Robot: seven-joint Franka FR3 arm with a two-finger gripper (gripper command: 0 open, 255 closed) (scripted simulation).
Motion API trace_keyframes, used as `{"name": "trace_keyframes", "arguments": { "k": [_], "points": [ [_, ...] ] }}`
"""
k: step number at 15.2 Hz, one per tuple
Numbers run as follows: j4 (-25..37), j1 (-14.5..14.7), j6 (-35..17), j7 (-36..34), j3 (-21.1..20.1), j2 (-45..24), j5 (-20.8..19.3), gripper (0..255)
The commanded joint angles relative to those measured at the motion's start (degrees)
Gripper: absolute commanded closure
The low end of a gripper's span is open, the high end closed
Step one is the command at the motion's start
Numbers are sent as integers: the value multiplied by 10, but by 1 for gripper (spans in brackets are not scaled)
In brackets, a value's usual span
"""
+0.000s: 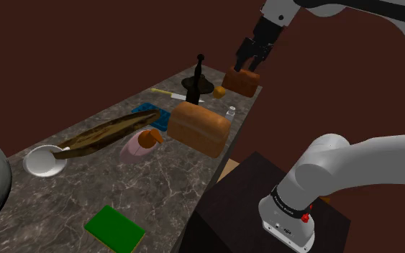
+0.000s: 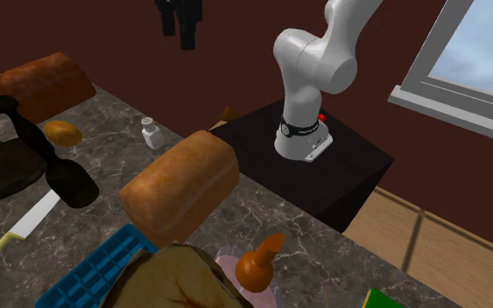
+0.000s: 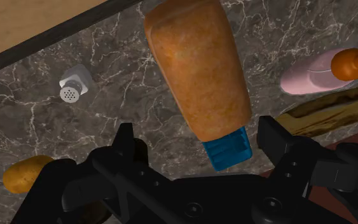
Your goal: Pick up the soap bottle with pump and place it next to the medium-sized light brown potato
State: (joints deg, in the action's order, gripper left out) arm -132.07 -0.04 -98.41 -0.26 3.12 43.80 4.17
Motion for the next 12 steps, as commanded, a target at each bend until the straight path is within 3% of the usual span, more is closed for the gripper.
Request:
{"name": "trace_keyframes", "arguments": {
  "k": [1,12],
  "points": [
    [0,0,0,0,0,0,0,0],
    [95,51,-3,-83,-119,-183,16,0]
  ]
}}
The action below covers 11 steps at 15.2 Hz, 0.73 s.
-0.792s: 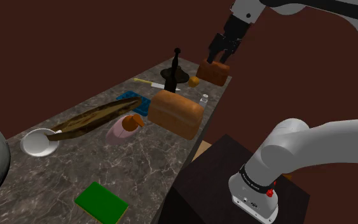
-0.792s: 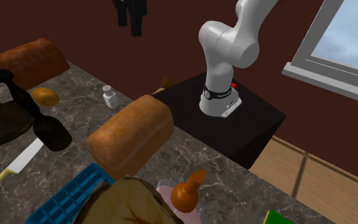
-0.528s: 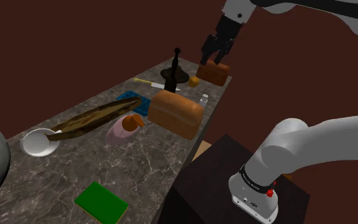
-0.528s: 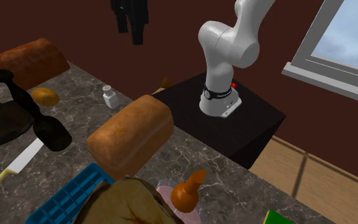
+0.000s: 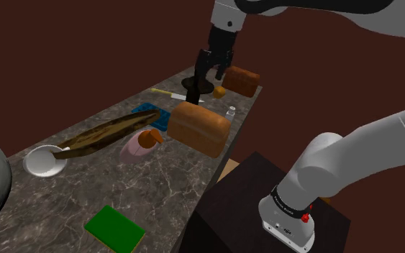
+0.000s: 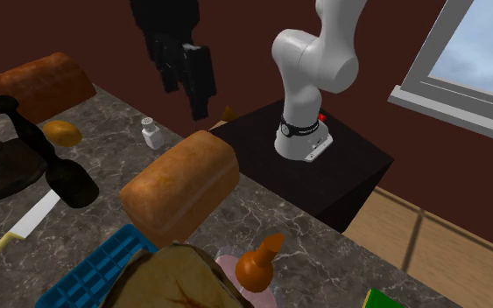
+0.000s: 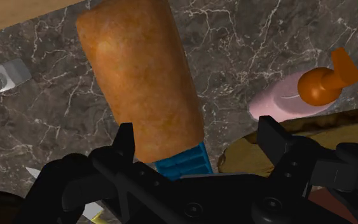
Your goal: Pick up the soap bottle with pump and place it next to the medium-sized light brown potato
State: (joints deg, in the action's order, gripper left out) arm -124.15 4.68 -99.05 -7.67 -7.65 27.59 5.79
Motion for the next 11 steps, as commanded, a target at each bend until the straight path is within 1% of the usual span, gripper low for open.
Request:
{"name": "trace_keyframes", "arguments": {
  "k": [1,6,11],
  "points": [
    [28,8,4,-17,-21,-40,-1,0],
    [90,29,13,-58,-69,-136,-10,0],
    [164,53,29,-101,-111,-240,-30,0]
  ]
}}
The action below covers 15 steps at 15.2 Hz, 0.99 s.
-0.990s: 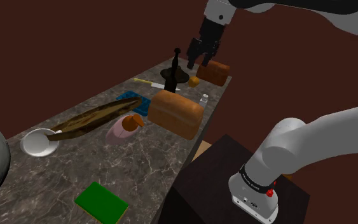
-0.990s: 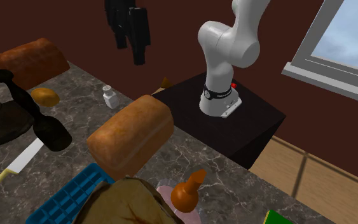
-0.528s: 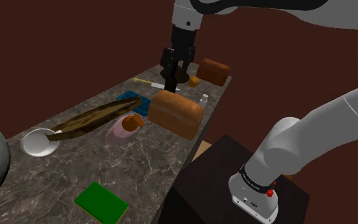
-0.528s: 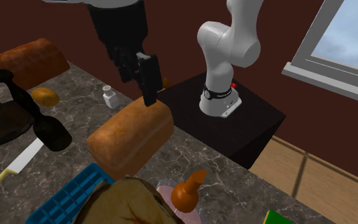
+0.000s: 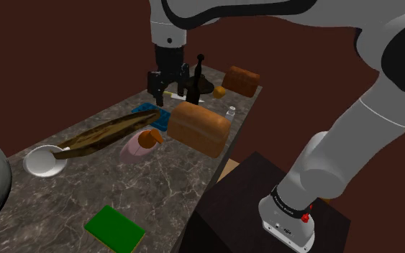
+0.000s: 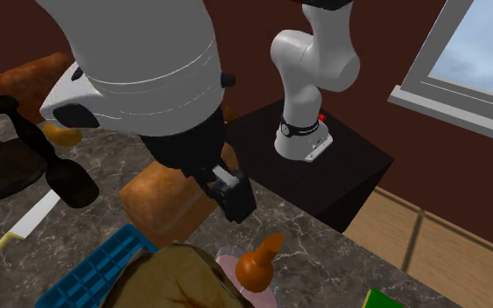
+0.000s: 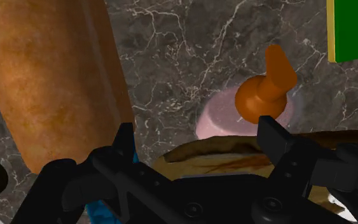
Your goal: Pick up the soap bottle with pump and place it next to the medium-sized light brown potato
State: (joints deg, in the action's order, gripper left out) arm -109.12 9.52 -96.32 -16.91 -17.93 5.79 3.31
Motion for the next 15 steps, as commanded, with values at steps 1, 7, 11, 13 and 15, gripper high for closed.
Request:
{"name": "trace_keyframes", "arguments": {
  "k": [1,7,11,13,15],
  "points": [
    [30,11,6,-17,-15,-44,-10,0],
    [140,56,41,-68,-50,-180,-45,0],
    [120,59,20,-70,-51,-185,-46,0],
    [101,59,4,-70,-50,-183,-45,0],
    [79,58,-16,-69,-50,-180,-45,0]
  ]
}}
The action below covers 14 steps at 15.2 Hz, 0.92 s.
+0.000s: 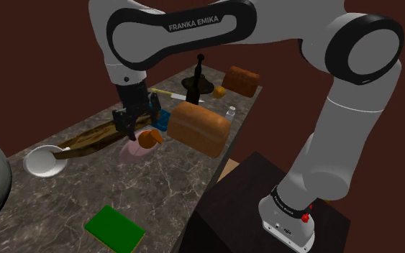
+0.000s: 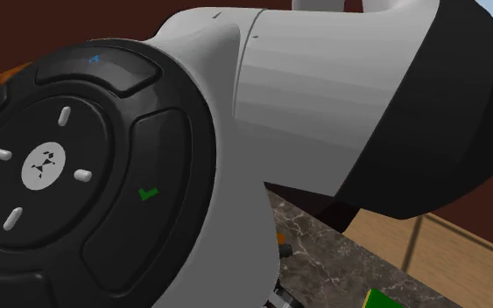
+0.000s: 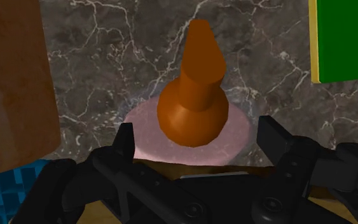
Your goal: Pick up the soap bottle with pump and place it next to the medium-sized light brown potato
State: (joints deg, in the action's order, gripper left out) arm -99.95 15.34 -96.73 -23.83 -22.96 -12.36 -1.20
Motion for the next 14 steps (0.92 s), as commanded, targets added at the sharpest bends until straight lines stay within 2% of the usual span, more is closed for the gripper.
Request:
{"name": "trace_keyframes", "arguments": {
  "k": [1,8,9,14],
  "points": [
    [-13,0,-12,0,0,1,0,0],
    [-13,0,-12,0,0,1,0,0],
    [-13,0,-12,0,0,1,0,255],
    [-13,0,-12,0,0,1,0,255]
  ]
}}
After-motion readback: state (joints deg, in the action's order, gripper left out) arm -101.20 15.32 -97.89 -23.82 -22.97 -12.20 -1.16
